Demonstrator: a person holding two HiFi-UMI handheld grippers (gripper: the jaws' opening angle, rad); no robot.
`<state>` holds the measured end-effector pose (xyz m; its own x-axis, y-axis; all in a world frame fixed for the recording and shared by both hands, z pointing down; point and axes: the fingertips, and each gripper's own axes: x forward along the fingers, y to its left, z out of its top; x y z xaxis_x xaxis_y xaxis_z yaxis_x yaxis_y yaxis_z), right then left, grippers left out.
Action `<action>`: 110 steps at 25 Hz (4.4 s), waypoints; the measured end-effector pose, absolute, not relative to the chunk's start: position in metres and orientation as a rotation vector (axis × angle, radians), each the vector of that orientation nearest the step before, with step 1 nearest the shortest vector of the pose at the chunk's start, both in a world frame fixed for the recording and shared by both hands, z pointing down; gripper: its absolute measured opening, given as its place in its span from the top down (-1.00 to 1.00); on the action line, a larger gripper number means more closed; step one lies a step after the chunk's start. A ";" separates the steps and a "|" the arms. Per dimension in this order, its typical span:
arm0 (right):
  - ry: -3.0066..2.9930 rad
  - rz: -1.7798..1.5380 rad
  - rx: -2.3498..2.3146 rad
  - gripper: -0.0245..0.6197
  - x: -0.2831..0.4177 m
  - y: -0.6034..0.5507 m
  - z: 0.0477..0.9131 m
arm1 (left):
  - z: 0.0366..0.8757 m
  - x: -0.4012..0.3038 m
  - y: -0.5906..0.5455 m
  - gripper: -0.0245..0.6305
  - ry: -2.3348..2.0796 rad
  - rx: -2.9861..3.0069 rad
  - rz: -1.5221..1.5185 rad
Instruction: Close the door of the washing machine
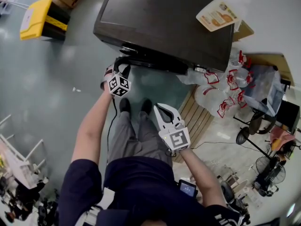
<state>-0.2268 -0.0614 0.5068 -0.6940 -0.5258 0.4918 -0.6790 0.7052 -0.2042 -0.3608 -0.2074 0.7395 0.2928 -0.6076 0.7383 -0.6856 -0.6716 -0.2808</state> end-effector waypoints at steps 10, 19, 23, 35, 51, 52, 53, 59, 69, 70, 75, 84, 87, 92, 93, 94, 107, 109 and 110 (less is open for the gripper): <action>-2.460 0.586 1.047 0.86 -0.239 -0.065 0.519 | 0.738 -0.362 -0.220 0.40 -1.217 2.515 1.280; -2.435 0.631 1.103 0.86 -0.263 -0.057 0.523 | 0.741 -0.360 -0.229 0.40 -1.200 2.575 1.253; -2.420 0.633 1.115 0.86 -0.266 -0.054 0.526 | 0.740 -0.360 -0.232 0.40 -1.185 2.591 1.245; -2.402 0.697 1.153 0.86 -0.268 -0.050 0.535 | 0.740 -0.359 -0.238 0.36 -1.171 2.635 1.202; -2.393 0.709 1.134 0.86 -0.277 -0.045 0.545 | 0.741 -0.358 -0.241 0.32 -1.150 2.724 1.136; -2.395 0.708 1.131 0.86 -0.278 -0.044 0.546 | 0.742 -0.358 -0.241 0.32 -1.149 2.726 1.135; -2.396 0.708 1.128 0.86 -0.280 -0.043 0.546 | 0.742 -0.358 -0.242 0.32 -1.150 2.727 1.136; -2.397 0.692 1.106 0.86 -0.287 -0.039 0.547 | 0.741 -0.359 -0.248 0.35 -1.187 2.712 1.122; -2.372 0.658 1.166 0.86 -0.277 -0.057 0.543 | 0.734 -0.360 -0.245 0.34 -1.224 2.775 1.209; -2.373 0.653 1.177 0.86 -0.275 -0.061 0.540 | 0.730 -0.361 -0.245 0.36 -1.245 2.776 1.194; -2.379 0.626 1.215 0.86 -0.266 -0.069 0.530 | 0.700 -0.364 -0.243 0.47 -1.338 2.775 1.046; -2.384 0.588 1.307 0.86 -0.249 -0.086 0.511 | 0.661 -0.370 -0.236 0.67 -1.400 2.745 0.865; -2.401 0.552 1.336 0.86 -0.247 -0.094 0.499 | 0.644 -0.371 -0.230 0.70 -1.409 2.751 0.815; -2.419 0.520 1.371 0.86 -0.244 -0.105 0.484 | 0.618 -0.373 -0.225 0.77 -1.428 2.758 0.742; -2.422 0.515 1.373 0.86 -0.244 -0.106 0.480 | 0.612 -0.373 -0.223 0.78 -1.432 2.766 0.725; -2.427 0.508 1.372 0.86 -0.244 -0.107 0.475 | 0.607 -0.373 -0.221 0.79 -1.438 2.776 0.706; -2.461 0.355 1.507 0.86 -0.225 -0.120 0.410 | 0.477 -0.389 -0.207 0.85 -1.551 2.832 0.420; -2.468 0.320 1.544 0.86 -0.218 -0.122 0.393 | 0.453 -0.393 -0.206 0.85 -1.577 2.820 0.369; -2.474 0.303 1.560 0.86 -0.214 -0.123 0.384 | 0.440 -0.395 -0.205 0.85 -1.594 2.811 0.321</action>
<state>-0.2144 -0.1227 0.3840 -0.4228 -0.8630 0.2764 -0.9042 0.4220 -0.0655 -0.3950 -0.2051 0.4400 0.5002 -0.8577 0.1187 -0.8369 -0.5141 -0.1880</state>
